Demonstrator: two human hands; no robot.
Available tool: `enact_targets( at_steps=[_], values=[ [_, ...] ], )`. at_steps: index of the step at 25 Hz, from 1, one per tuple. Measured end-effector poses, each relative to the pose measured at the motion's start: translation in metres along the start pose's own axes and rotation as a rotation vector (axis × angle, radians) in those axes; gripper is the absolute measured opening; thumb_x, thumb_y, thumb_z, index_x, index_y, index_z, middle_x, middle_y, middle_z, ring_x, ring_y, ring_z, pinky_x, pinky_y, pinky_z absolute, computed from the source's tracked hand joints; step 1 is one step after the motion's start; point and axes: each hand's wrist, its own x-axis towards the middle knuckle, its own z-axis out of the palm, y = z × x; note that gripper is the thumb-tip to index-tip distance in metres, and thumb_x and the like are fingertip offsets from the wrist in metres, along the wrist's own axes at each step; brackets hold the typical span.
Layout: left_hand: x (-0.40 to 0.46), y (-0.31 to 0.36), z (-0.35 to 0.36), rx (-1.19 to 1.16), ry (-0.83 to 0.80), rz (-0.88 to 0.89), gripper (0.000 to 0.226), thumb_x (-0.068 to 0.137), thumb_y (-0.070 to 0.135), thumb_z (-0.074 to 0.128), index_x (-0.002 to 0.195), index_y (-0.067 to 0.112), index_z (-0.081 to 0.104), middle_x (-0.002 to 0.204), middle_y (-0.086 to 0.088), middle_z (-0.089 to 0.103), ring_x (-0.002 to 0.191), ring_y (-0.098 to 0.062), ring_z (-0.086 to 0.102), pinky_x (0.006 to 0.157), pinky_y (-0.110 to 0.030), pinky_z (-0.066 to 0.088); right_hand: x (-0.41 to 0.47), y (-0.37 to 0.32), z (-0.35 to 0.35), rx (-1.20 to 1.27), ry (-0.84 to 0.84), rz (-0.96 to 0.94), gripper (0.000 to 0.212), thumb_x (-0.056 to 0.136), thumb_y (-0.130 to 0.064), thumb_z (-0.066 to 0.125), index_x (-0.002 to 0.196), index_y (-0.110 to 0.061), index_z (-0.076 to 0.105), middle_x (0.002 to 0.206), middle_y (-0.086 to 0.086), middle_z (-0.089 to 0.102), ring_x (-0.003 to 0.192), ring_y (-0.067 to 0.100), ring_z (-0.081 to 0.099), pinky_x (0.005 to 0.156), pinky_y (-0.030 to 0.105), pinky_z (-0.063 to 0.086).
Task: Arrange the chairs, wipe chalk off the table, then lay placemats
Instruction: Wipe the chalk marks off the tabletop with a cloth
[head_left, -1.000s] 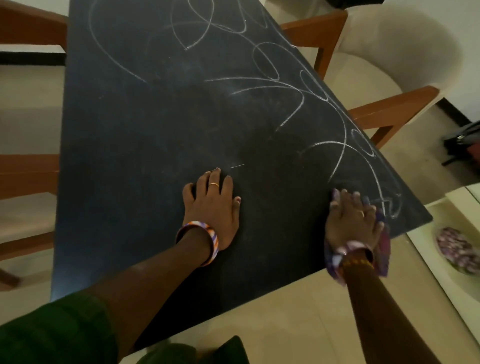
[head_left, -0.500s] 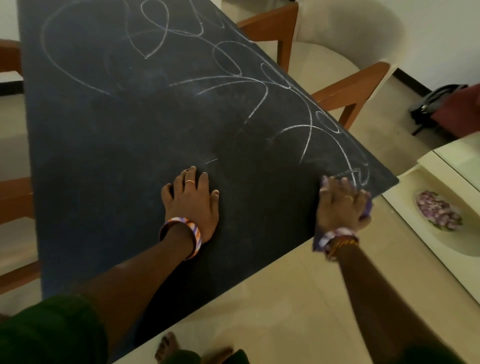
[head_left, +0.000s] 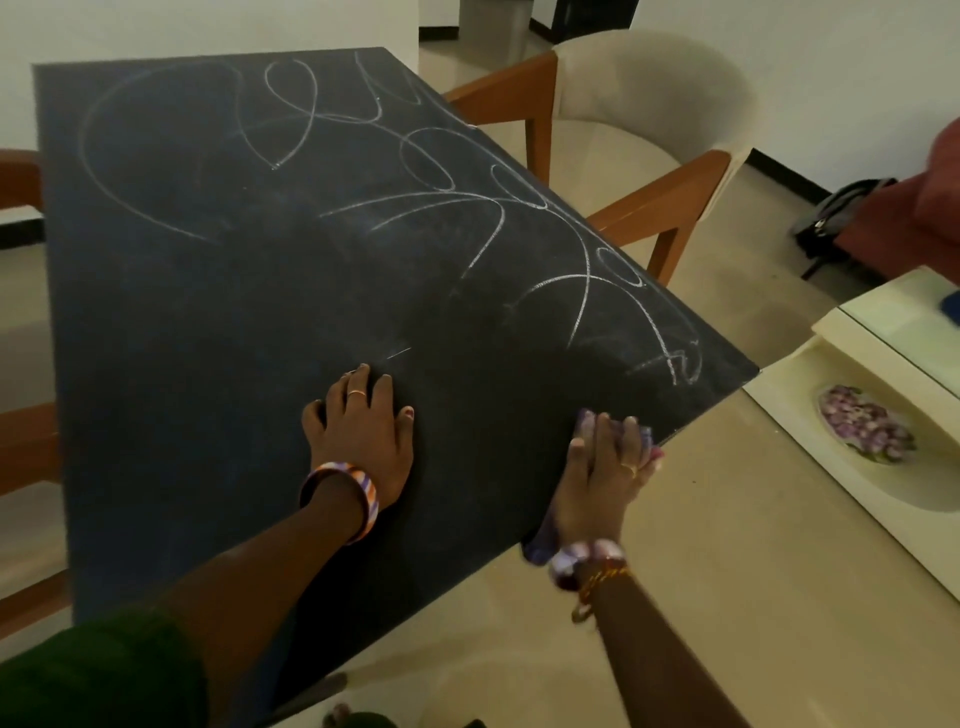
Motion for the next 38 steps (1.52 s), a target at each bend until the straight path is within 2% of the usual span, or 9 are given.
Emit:
enact_targets(
  at_steps=[6, 8, 11, 14, 19, 22, 27, 33, 38],
  values=[
    [0.001, 0.0, 0.001, 0.003, 0.011, -0.017, 0.053, 0.097, 0.044, 0.028, 0.144, 0.02, 0.024, 0.154, -0.006, 0.016, 0.142, -0.023, 0.013, 0.113, -0.046, 0.014, 0.132, 0.035, -0.043, -0.178, 0.075, 0.199, 0.043, 0.101, -0.031, 0.028, 0.139, -0.016, 0.043, 0.154, 0.011, 0.025, 0.145, 0.028, 0.007, 0.118, 0.048, 0.0],
    [0.001, 0.0, 0.002, 0.003, 0.001, -0.017, 0.054, 0.097, 0.044, 0.029, 0.144, 0.02, 0.024, 0.154, -0.006, 0.016, 0.142, -0.023, 0.014, 0.113, -0.047, 0.014, 0.111, 0.026, -0.038, -0.097, 0.093, 0.196, 0.043, 0.102, -0.03, 0.028, 0.139, -0.015, 0.044, 0.154, 0.011, 0.025, 0.145, 0.028, 0.006, 0.118, 0.045, -0.001],
    [-0.001, -0.001, 0.001, -0.043, 0.03, -0.031, 0.054, 0.095, 0.044, 0.036, 0.142, 0.018, 0.031, 0.151, -0.01, 0.02, 0.139, -0.027, 0.019, 0.112, -0.048, 0.017, 0.043, 0.012, -0.02, -0.033, 0.079, 0.022, 0.042, 0.101, -0.026, 0.033, 0.138, -0.012, 0.045, 0.151, 0.011, 0.029, 0.145, 0.028, 0.008, 0.117, 0.039, -0.002],
    [-0.006, 0.004, -0.001, -0.156, 0.1, -0.068, 0.052, 0.09, 0.037, 0.051, 0.135, 0.013, 0.042, 0.144, -0.014, 0.027, 0.133, -0.03, 0.028, 0.109, -0.048, 0.025, 0.028, 0.012, -0.017, -0.057, 0.004, -0.011, 0.051, 0.097, -0.035, 0.029, 0.14, -0.011, 0.042, 0.154, 0.01, 0.024, 0.145, 0.029, 0.005, 0.118, 0.047, 0.002],
    [0.02, 0.062, 0.012, -0.258, 0.105, 0.213, 0.041, 0.083, 0.026, 0.064, 0.122, 0.014, 0.057, 0.142, -0.017, 0.034, 0.126, -0.031, 0.039, 0.102, -0.051, 0.031, 0.142, 0.047, -0.05, -0.128, 0.039, 0.14, 0.045, 0.102, -0.033, 0.03, 0.143, -0.015, 0.038, 0.156, 0.01, 0.018, 0.145, 0.029, 0.002, 0.117, 0.049, 0.004],
    [0.046, 0.11, 0.021, -0.28, 0.058, 0.24, 0.041, 0.087, 0.031, 0.059, 0.125, 0.02, 0.054, 0.148, -0.011, 0.028, 0.133, -0.025, 0.031, 0.108, -0.045, 0.023, 0.202, 0.063, -0.072, -0.196, 0.015, 0.208, 0.043, 0.102, -0.034, 0.026, 0.139, -0.017, 0.042, 0.151, 0.011, 0.028, 0.142, 0.033, 0.013, 0.117, 0.047, 0.009],
    [0.072, 0.142, 0.025, -0.211, -0.004, 0.112, 0.042, 0.093, 0.041, 0.044, 0.133, 0.03, 0.04, 0.151, -0.001, 0.019, 0.138, -0.022, 0.017, 0.111, -0.042, 0.014, 0.209, 0.072, -0.084, -0.189, -0.021, 0.164, 0.042, 0.101, -0.036, 0.027, 0.13, -0.014, 0.049, 0.128, 0.016, 0.05, 0.115, 0.035, 0.047, 0.099, 0.043, 0.036],
    [0.069, 0.144, 0.025, -0.182, -0.027, 0.099, 0.044, 0.095, 0.044, 0.034, 0.136, 0.03, 0.036, 0.152, 0.0, 0.018, 0.138, -0.021, 0.018, 0.112, -0.042, 0.012, 0.233, 0.076, -0.09, -0.446, -0.164, 0.046, 0.041, 0.101, -0.035, 0.026, 0.122, -0.008, 0.049, 0.111, 0.016, 0.057, 0.099, 0.034, 0.054, 0.086, 0.038, 0.041],
    [0.071, 0.148, 0.029, -0.182, 0.008, 0.045, 0.059, 0.084, 0.051, 0.02, 0.132, 0.026, 0.045, 0.15, -0.002, 0.026, 0.136, -0.025, 0.024, 0.11, -0.044, 0.017, 0.276, 0.06, -0.082, -0.529, -0.396, -0.165, 0.038, 0.102, -0.035, 0.024, 0.126, -0.015, 0.046, 0.114, 0.012, 0.059, 0.092, 0.026, 0.054, 0.081, 0.033, 0.041]
  ],
)
